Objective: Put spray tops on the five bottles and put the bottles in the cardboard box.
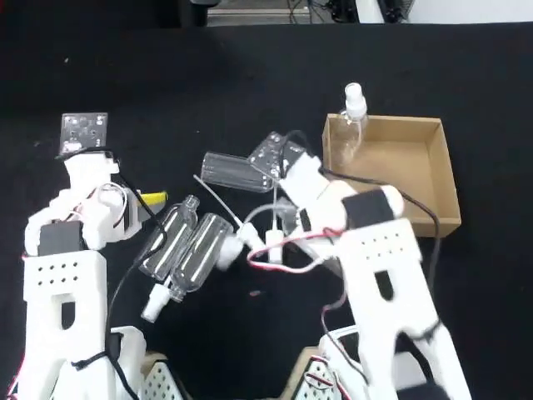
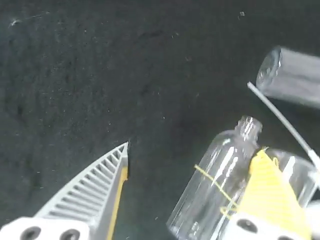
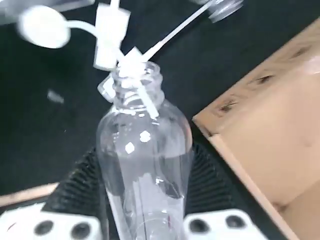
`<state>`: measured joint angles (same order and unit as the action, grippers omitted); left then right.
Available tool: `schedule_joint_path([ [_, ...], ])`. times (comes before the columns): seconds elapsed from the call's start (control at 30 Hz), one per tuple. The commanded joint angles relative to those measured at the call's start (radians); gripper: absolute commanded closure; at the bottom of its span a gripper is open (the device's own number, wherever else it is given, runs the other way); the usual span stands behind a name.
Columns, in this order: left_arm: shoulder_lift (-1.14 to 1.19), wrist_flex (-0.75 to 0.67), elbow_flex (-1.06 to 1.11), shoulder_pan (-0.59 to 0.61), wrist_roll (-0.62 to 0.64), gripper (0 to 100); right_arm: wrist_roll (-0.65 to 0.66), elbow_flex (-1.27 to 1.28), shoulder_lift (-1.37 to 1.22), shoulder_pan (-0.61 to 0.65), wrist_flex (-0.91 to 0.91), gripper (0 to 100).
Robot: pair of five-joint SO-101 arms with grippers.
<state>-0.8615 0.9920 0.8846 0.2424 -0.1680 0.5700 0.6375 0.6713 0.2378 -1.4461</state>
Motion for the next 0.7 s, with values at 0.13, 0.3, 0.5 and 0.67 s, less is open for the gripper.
schedule_joint_path([
  [0.13, -0.005, 0.216, -0.243, -0.114, -0.127, 64, -0.02, -0.062, 0.234, -0.015, -0.005, 98.8],
  [0.3, -0.005, 0.304, -0.292, -0.183, -0.127, 64, -0.071, -0.068, 0.306, -0.015, -0.002, 98.8],
  [0.5, -0.005, 0.362, -0.291, -0.179, -0.127, 64, -0.074, -0.07, 0.367, -0.015, 0.006, 98.8],
  [0.67, -0.005, 0.385, -0.286, -0.13, -0.129, 64, -0.074, -0.065, 0.403, -0.015, 0.006, 98.7],
])
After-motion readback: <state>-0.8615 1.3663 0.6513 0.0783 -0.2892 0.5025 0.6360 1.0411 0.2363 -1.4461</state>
